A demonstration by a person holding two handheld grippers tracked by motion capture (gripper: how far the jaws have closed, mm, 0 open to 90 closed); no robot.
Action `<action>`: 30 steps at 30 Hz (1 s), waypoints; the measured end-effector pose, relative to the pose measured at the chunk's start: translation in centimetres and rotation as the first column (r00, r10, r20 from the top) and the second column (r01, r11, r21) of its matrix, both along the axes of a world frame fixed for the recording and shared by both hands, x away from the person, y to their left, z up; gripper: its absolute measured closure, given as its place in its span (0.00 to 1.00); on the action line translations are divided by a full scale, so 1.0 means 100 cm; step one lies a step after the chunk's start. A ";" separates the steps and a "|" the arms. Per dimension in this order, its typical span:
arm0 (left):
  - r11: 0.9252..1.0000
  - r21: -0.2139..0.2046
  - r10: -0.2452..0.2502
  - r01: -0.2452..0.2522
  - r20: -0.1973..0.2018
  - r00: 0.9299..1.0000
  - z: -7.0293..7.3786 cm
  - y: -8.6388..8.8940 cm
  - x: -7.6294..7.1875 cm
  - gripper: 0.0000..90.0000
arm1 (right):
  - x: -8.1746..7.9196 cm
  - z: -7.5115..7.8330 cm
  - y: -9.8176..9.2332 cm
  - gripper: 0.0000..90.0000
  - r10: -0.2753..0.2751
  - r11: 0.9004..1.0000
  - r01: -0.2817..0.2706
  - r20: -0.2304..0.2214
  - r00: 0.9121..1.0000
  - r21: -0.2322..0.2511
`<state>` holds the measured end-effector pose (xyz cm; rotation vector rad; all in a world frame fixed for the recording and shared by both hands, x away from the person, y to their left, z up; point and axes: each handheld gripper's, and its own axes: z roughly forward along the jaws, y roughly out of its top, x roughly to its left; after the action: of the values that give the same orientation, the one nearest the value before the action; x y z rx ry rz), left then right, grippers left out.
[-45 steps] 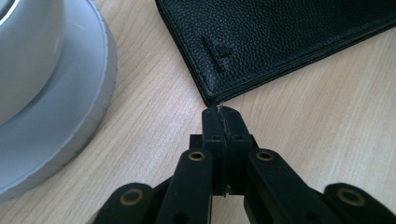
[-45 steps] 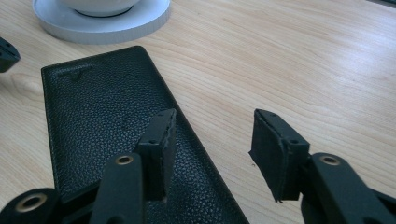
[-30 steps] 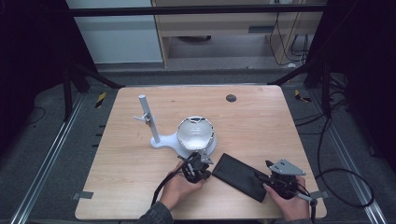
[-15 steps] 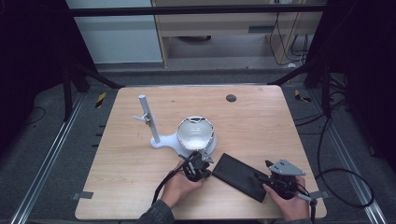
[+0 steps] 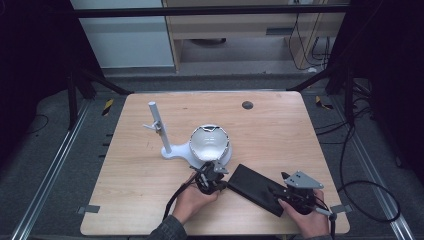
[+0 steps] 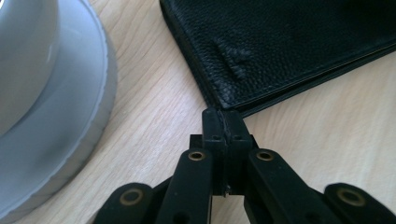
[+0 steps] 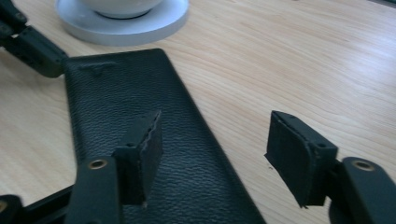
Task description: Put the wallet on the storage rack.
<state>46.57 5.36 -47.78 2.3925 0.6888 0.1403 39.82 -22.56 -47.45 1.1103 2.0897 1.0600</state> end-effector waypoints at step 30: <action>0.994 -0.106 0.033 -0.027 0.055 0.998 0.021 -0.005 0.005 1.00 | -0.008 0.015 0.048 0.10 0.133 0.964 -0.159 -0.132 0.982 -0.213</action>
<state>47.07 4.83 -45.64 2.2694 0.6891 0.1789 39.06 -17.73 -46.00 0.9384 2.3478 0.8167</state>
